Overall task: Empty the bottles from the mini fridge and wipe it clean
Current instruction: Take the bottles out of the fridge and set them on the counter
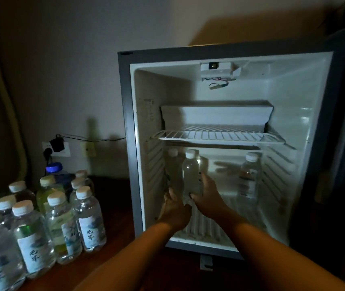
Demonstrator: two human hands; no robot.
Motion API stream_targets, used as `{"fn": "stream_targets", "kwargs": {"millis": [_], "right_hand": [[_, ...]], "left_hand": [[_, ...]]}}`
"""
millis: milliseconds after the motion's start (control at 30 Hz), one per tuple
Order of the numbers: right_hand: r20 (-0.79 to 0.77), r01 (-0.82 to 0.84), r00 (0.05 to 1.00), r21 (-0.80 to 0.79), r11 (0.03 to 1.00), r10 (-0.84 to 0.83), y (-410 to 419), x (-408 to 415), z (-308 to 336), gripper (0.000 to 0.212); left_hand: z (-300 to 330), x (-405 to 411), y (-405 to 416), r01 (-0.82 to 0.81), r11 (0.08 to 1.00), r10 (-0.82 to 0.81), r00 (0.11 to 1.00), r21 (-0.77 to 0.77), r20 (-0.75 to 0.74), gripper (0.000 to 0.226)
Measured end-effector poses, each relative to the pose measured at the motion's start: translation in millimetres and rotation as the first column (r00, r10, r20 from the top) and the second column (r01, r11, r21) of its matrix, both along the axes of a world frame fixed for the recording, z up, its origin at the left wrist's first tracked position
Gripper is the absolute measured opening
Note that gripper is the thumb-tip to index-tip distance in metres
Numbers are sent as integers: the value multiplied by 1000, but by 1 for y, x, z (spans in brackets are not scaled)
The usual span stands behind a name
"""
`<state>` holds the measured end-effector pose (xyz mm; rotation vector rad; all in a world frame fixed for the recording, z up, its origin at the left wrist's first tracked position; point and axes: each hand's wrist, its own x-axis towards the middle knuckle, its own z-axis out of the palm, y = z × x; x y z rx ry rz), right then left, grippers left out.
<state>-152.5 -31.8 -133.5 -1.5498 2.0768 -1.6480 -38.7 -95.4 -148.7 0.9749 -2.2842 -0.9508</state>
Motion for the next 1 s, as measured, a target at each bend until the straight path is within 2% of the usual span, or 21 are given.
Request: {"fn": "stream_targets", "kwargs": {"millis": [67, 167, 233, 333, 400, 467, 600, 767, 900, 1000], "right_hand": [[33, 15, 999, -76, 997, -13, -13, -2, 0, 53], [89, -23, 995, -124, 992, 34, -35, -9, -9, 74], [117, 19, 993, -113, 993, -5, -46, -13, -15, 79], [145, 182, 974, -64, 981, -171, -51, -12, -13, 83], [108, 328, 939, -4, 945, -326, -51, -13, -11, 80], [97, 378, 920, 27, 925, -379, -52, -12, -10, 79], [147, 347, 927, 5, 938, -344, -59, -20, -18, 78], [238, 336, 912, 29, 941, -333, -54, -31, -23, 52], [251, 359, 904, -3, 933, -347, -47, -36, -27, 58], [264, 342, 909, -30, 939, -323, -41, -38, -29, 61]], "left_hand": [[-4, -7, -7, -12, 1000, 12, 999, 4, -53, 83], [-6, -16, -16, -41, 999, 41, 994, 6, -103, 73], [-5, -22, -16, -42, 999, 45, 990, 27, -134, 69], [-7, -29, -9, -55, 998, 56, 988, 6, -147, 73], [-10, -32, -2, -60, 997, 52, 984, -45, -171, 75], [-10, -34, 4, -75, 994, 61, 984, -79, -169, 74], [-5, -36, 5, -194, 975, 176, 972, -104, -158, 59], [0, -36, -14, -187, 974, 203, 971, 125, -126, 79], [3, -41, -16, -205, 965, 232, 958, 164, -167, 77], [4, -47, -6, -228, 968, 241, 961, 108, -135, 83]]}}
